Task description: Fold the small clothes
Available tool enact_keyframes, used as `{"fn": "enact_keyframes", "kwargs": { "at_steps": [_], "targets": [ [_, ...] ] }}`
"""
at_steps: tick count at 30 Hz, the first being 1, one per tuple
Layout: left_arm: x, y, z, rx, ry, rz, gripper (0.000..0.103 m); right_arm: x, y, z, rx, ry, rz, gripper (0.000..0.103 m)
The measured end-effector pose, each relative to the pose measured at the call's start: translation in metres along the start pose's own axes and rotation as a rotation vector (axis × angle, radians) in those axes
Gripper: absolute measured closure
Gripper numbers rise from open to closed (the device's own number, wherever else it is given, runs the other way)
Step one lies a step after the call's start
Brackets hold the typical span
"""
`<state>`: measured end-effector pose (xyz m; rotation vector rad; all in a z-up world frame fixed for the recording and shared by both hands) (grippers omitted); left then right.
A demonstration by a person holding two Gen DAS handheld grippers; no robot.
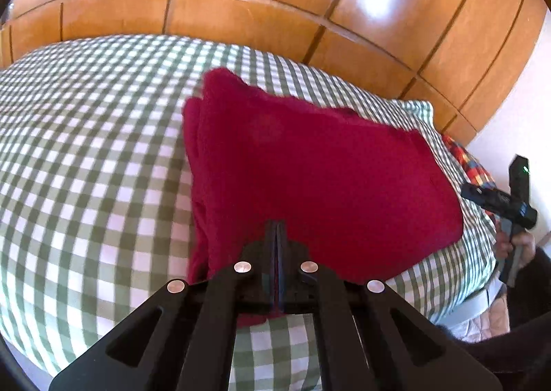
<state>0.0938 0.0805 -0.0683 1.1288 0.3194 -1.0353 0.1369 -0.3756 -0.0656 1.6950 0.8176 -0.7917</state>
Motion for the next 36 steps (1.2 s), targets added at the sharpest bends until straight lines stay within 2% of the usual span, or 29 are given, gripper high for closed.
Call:
{"fn": "enact_keyframes", "kwargs": {
  "at_steps": [2,4,5,6,7,8,12,15,17,20,22,24,26,29,31,34,36],
  "targets": [
    [-0.003,0.006,-0.006,-0.018,0.016,0.017,0.103,0.020,0.014,-0.007,0.022,-0.043,-0.019,0.049],
    [-0.006,0.015,-0.016,-0.048,0.038,0.038,0.101,0.039,0.025,-0.009,0.037,-0.089,-0.038,0.063],
    [-0.006,0.018,-0.019,-0.059,0.044,0.043,0.086,0.047,0.030,-0.011,0.045,-0.091,-0.049,0.071],
    [-0.007,0.023,-0.024,-0.080,0.046,0.052,0.075,0.054,0.033,-0.013,0.051,-0.089,-0.062,0.086],
    [-0.008,0.028,-0.028,-0.098,0.045,0.067,0.061,0.059,0.030,-0.016,0.049,-0.102,-0.057,0.090],
    [-0.008,0.033,-0.031,-0.111,0.042,0.082,0.059,0.059,0.030,-0.019,0.041,-0.116,-0.043,0.091],
    [0.006,0.052,-0.046,-0.146,0.021,0.080,0.059,0.047,0.031,-0.028,-0.010,-0.143,0.024,0.095],
    [0.027,0.058,-0.049,-0.154,-0.008,0.034,0.061,0.040,0.036,-0.029,-0.001,-0.116,0.063,0.095],
    [0.042,0.057,-0.052,-0.145,0.030,0.000,0.094,0.042,0.037,-0.026,0.008,-0.127,0.075,0.095],
    [0.048,0.049,-0.053,-0.151,0.080,0.017,0.095,0.054,0.029,-0.011,0.051,-0.178,0.066,0.096],
    [0.043,0.039,-0.059,-0.194,0.104,0.035,0.095,0.076,0.012,0.001,0.114,-0.167,0.018,0.096],
    [0.044,0.025,-0.070,-0.246,0.121,0.031,0.095,0.077,0.008,-0.003,0.071,-0.193,0.063,0.096],
    [0.044,0.022,-0.073,-0.271,0.113,0.038,0.093,0.075,0.010,-0.010,0.026,-0.227,0.064,0.096],
    [0.033,0.035,-0.068,-0.267,0.167,0.058,0.089,0.069,0.017,-0.014,-0.024,-0.277,0.061,0.084],
    [0.018,0.051,-0.056,-0.220,0.210,0.112,0.089,0.057,0.021,-0.012,-0.010,-0.305,0.099,0.046],
    [0.004,0.068,-0.037,-0.140,0.262,0.180,0.089,0.033,0.029,-0.022,-0.017,-0.307,0.175,0.042],
    [0.003,0.073,-0.024,-0.099,0.261,0.195,0.089,0.025,0.031,-0.044,-0.046,-0.241,0.193,0.035]
  ]
}}
Point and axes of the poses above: each gripper's, at about its wrist camera, not at the fingertips, and x roughly the way its jaws point, z to its right, y to its top, the point moved 6 cm from there along x, roughly the way its jaws point, and after that the axes turned 8 degrees about -y, right-handed, at the moved point
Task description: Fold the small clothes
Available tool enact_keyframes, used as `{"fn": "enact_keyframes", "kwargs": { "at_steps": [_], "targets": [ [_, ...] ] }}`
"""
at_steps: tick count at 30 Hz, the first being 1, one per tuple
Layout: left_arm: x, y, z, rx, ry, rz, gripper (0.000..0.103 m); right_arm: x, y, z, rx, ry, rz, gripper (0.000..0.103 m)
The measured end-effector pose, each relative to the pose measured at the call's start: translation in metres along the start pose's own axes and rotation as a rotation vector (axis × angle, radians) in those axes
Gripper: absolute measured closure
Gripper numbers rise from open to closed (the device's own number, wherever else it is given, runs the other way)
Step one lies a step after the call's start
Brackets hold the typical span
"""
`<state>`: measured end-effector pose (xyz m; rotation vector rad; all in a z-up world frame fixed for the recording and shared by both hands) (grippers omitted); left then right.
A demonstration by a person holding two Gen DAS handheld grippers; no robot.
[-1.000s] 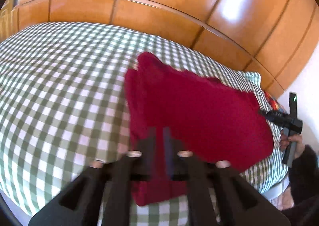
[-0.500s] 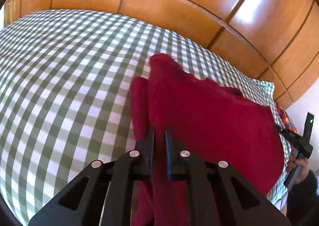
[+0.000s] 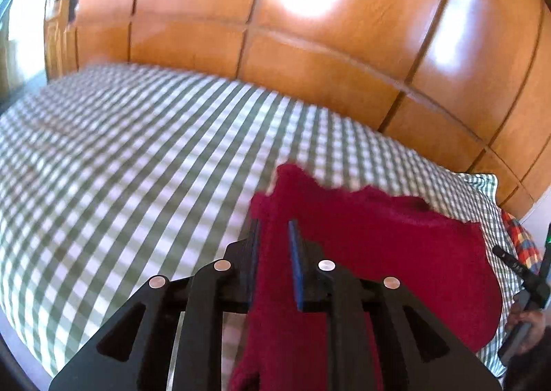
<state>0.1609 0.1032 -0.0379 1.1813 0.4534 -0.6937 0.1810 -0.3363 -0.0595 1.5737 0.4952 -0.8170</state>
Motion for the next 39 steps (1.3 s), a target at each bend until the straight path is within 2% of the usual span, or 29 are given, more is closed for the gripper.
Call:
{"fn": "enact_keyframes", "kwargs": {
  "at_steps": [4,6,8,11,13,17,39],
  "targets": [
    [0.021,0.002,0.026,0.094,0.041,-0.026,0.089,-0.005,-0.001,-0.064,-0.132,0.135,-0.001,0.024],
    [0.033,-0.002,0.032,0.111,0.057,-0.043,0.089,0.000,-0.005,-0.090,-0.199,0.150,-0.010,0.022],
    [0.042,-0.010,0.030,0.108,0.069,-0.064,0.089,0.018,-0.009,-0.100,-0.223,0.108,-0.042,0.022],
    [0.055,-0.026,0.020,0.084,0.083,-0.109,0.089,0.043,-0.019,-0.091,-0.203,0.038,-0.101,0.022],
    [0.061,-0.035,0.013,0.072,0.091,-0.126,0.088,0.051,-0.024,-0.083,-0.172,0.065,-0.089,0.019],
    [0.063,-0.040,0.006,0.032,0.061,-0.110,0.088,0.053,-0.029,-0.082,-0.172,0.068,-0.059,0.017],
    [0.065,-0.044,0.008,0.018,0.047,-0.055,0.088,0.056,-0.027,-0.084,-0.150,0.097,-0.052,0.014]
  ]
}}
Point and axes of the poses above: each gripper's, at about its wrist camera, not at the fingertips, and x roughly the way its jaws point, z to its right, y to its top, the point moved 6 cm from there along x, roughly the way its jaws point, and after that the axes turned 8 degrees about -y, right-handed, at the moved point
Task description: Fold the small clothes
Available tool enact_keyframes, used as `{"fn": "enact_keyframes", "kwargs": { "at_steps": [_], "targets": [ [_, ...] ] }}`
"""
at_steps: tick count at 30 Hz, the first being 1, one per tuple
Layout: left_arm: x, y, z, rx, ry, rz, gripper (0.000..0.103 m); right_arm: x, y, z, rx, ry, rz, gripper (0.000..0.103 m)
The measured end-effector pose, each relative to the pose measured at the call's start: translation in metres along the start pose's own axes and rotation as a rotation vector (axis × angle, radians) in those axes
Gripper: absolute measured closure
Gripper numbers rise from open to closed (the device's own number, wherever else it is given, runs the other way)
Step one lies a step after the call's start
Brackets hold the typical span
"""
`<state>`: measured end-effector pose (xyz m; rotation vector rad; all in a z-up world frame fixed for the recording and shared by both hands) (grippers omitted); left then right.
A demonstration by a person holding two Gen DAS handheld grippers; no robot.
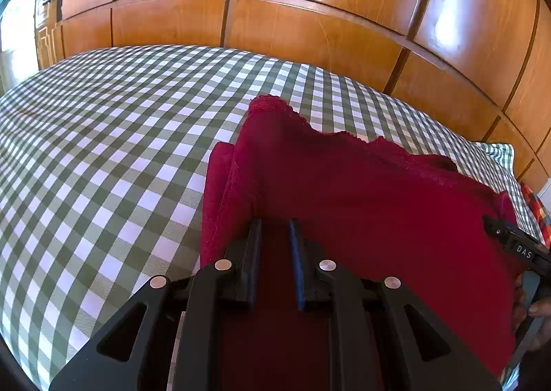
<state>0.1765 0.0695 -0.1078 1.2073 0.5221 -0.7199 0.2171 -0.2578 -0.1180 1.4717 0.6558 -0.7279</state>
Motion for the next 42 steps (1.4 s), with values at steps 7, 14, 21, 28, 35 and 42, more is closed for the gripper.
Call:
{"fn": "enact_keyframes", "kwargs": {
  "at_steps": [7,14,21,28,35,42],
  "targets": [
    [-0.001,0.000,0.000,0.002,0.005,0.002,0.088,0.001,0.001,-0.001,-0.001,-0.001,0.001,0.014],
    [-0.002,0.000,0.001,0.010,0.023,0.003,0.088,0.000,0.001,-0.002,0.000,-0.002,0.004,0.014],
    [-0.015,-0.003,0.005,0.012,0.052,-0.005,0.088,-0.009,0.001,-0.001,0.000,-0.004,-0.026,0.013],
    [-0.054,-0.005,0.013,0.044,0.073,0.037,0.071,-0.055,-0.006,0.029,0.114,0.099,-0.012,0.013],
    [-0.081,-0.021,0.031,0.058,0.000,0.028,0.071,-0.095,-0.041,0.106,0.314,0.129,-0.017,0.013],
    [-0.082,-0.057,0.040,0.079,-0.027,-0.039,0.071,-0.116,-0.099,0.163,0.435,0.098,-0.091,0.052]
  ]
}}
Point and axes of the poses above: each gripper's, at about its wrist camera, not at the fingertips, and x roughly the way its jaws point, z to its right, y to its top, the point moved 6 cm from there along x, roughly the way its jaws point, and after that the axes turned 8 degrees about -y, right-handed, at the moved point
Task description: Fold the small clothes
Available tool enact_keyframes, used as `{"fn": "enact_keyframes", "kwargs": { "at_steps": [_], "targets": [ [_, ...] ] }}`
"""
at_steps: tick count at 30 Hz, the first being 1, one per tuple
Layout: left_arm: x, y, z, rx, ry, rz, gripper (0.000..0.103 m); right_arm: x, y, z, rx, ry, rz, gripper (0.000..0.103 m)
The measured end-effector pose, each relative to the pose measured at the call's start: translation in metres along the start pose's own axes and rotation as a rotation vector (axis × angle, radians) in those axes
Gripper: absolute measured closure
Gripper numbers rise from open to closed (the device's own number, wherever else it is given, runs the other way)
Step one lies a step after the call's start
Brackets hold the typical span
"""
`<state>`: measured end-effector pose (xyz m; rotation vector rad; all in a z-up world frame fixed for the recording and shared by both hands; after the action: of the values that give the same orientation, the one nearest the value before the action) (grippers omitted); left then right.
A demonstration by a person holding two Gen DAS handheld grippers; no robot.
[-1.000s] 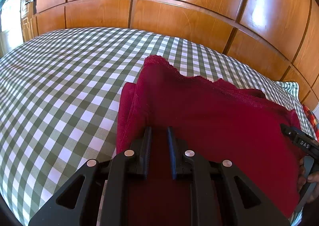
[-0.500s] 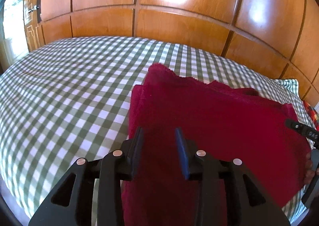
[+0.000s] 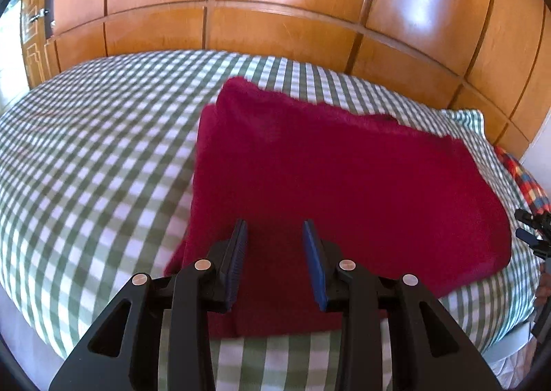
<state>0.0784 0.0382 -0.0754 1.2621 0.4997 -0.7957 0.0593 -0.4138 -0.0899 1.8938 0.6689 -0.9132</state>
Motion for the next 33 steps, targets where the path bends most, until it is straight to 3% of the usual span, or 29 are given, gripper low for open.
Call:
{"fn": "enact_keyframes", "kwargs": {
  "at_steps": [5,8,9,10,11,12,14,16,17,18,19,20,26,33],
  "targets": [
    [-0.026,-0.005,-0.012,-0.043,-0.019,0.047,0.071,-0.012,-0.017,0.000,-0.004,0.097,-0.025,0.053],
    [-0.042,-0.004,-0.020,-0.036,0.015,0.083,0.070,-0.017,-0.023,-0.013,-0.021,0.167,-0.031,0.041],
    [-0.045,-0.005,-0.024,-0.036,0.021,0.081,0.065,-0.016,-0.026,-0.020,-0.040,0.182,-0.036,0.041],
    [-0.045,-0.006,-0.026,-0.042,0.024,0.075,0.050,-0.014,-0.028,-0.025,-0.053,0.184,-0.044,0.041],
    [-0.044,-0.007,-0.030,-0.049,0.040,0.070,0.049,-0.011,-0.031,-0.028,-0.062,0.187,-0.055,0.041],
    [-0.041,-0.010,-0.035,-0.052,0.072,0.051,0.049,-0.006,-0.034,-0.032,-0.073,0.190,-0.077,0.046],
    [-0.035,-0.014,-0.042,-0.068,0.126,0.010,0.049,0.003,-0.040,-0.036,-0.123,0.122,-0.099,0.076],
    [-0.038,-0.012,-0.041,-0.066,0.142,0.025,0.049,0.007,-0.043,-0.034,-0.129,0.103,-0.107,0.082],
    [-0.041,-0.010,-0.039,-0.050,0.160,0.043,0.049,0.007,-0.042,-0.034,-0.124,0.112,-0.109,0.079],
    [-0.045,-0.005,-0.035,-0.015,0.180,0.074,0.049,0.005,-0.040,-0.035,-0.121,0.123,-0.108,0.062],
    [-0.047,-0.002,-0.029,0.010,0.187,0.087,0.049,0.003,-0.037,-0.035,-0.108,0.143,-0.103,0.030],
    [-0.048,0.002,-0.024,0.027,0.183,0.097,0.049,0.002,-0.035,-0.035,-0.095,0.160,-0.099,0.022],
    [-0.042,0.019,0.008,0.122,0.106,0.122,0.049,0.012,-0.023,-0.037,-0.088,0.201,-0.134,0.021],
    [-0.013,0.024,0.022,0.172,0.053,0.076,0.049,0.033,-0.007,-0.040,-0.021,0.283,-0.180,0.022]
  ]
}}
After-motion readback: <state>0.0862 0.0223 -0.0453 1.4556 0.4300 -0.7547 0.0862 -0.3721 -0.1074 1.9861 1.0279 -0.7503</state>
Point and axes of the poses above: each gripper's, at about its wrist camera, not at the fingertips, and x roughly the way its jaws point, z to its right, y to its top, the point moved 6 cm from there along x, roughly the way its jaws point, and after that the axes turned 8 degrees about -y, right-handed, at the moved point
